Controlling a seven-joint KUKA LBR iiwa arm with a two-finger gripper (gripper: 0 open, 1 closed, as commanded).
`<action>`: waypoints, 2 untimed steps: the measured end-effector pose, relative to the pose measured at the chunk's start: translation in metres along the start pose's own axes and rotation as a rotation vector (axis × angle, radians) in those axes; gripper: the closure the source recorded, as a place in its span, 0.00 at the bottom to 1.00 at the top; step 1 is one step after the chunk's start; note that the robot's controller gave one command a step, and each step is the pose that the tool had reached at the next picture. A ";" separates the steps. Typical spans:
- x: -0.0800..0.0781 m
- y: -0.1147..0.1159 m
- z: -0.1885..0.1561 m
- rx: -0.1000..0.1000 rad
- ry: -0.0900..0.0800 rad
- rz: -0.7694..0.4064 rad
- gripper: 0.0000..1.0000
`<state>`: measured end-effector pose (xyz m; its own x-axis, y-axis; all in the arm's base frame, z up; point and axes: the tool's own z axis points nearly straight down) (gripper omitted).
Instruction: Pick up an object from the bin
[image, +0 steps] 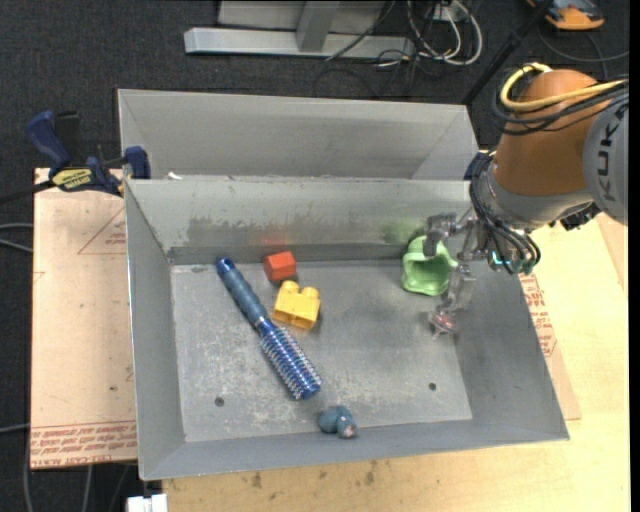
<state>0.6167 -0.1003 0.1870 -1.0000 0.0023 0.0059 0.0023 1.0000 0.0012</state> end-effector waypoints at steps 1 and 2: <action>0.043 -0.053 0.122 0.000 0.000 -0.061 0.00; 0.040 -0.051 0.117 0.001 -0.008 -0.067 1.00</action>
Offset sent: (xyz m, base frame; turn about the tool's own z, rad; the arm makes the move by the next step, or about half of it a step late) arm -0.0412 -0.0512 -0.1170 -0.0663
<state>0.5761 -0.1509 0.0697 -0.9979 -0.0643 -0.0020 -0.0643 0.9979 0.0002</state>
